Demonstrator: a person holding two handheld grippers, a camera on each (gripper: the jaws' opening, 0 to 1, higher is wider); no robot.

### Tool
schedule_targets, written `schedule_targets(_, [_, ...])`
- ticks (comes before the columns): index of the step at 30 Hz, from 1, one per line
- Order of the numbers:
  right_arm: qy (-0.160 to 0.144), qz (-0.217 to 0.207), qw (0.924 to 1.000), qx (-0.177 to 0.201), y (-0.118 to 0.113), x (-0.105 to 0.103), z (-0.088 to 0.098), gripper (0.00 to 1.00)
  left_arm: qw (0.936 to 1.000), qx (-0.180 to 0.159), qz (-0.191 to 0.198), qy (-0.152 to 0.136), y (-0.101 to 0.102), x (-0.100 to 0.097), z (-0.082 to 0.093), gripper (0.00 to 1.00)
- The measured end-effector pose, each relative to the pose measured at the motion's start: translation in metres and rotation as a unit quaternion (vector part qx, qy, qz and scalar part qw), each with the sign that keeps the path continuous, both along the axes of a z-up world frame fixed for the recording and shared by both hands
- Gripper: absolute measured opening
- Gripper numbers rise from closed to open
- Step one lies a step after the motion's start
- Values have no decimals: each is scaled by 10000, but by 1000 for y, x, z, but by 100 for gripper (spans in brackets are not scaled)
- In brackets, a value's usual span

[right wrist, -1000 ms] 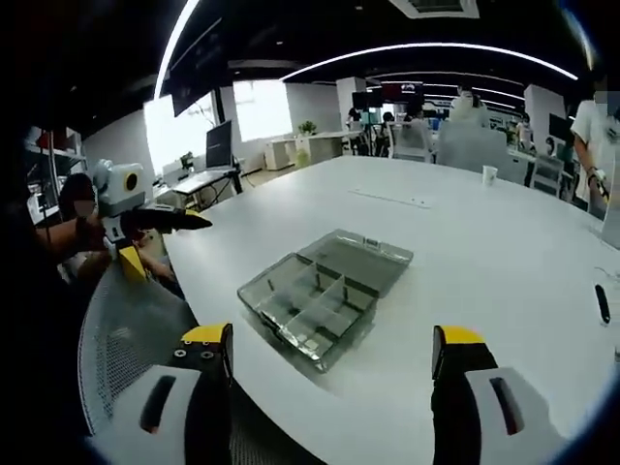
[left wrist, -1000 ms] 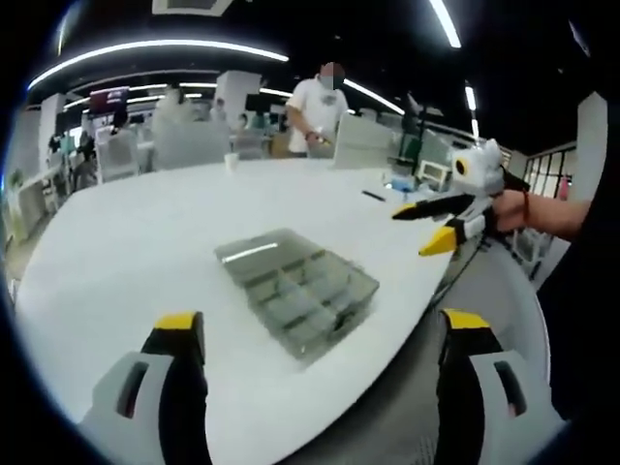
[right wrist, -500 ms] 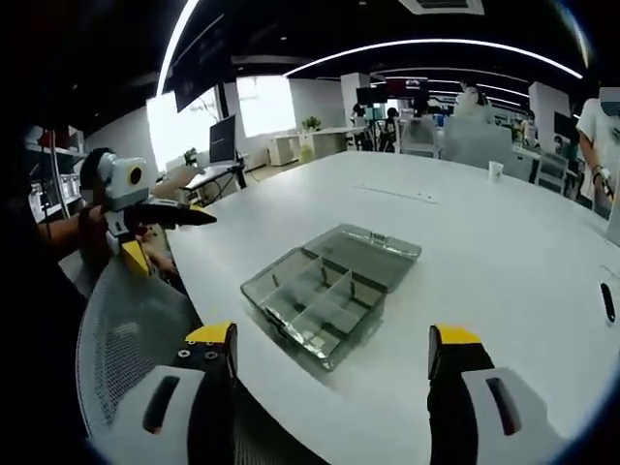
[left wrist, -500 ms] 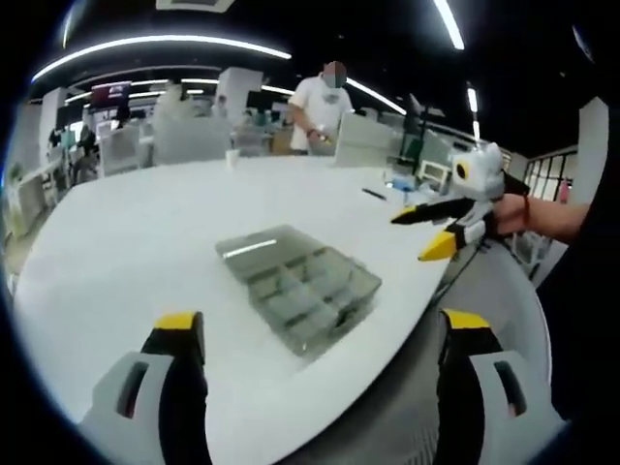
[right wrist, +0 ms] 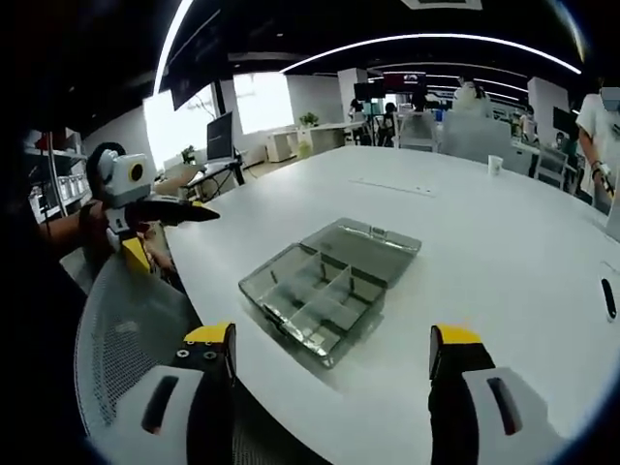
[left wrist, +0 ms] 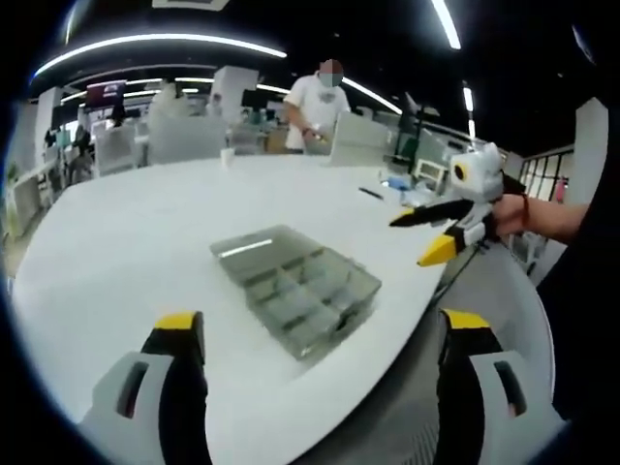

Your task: Insert the divider into the dual guide fixture by aligning both edges with the guide slots and pushing it downward to the bottom, including one-sided entry, uneven engagement, binding, and posture correction.

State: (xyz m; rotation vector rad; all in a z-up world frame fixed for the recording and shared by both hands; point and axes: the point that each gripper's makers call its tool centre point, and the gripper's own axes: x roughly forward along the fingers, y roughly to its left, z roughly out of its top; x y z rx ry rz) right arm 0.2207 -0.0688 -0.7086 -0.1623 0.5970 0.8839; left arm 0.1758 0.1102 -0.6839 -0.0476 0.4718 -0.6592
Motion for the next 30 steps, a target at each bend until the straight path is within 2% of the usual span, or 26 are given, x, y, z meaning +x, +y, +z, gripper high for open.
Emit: schedule_targets(30, [84,128,9999,21,7,0,-3,79,9999,67,81,47,4,1,-3,99])
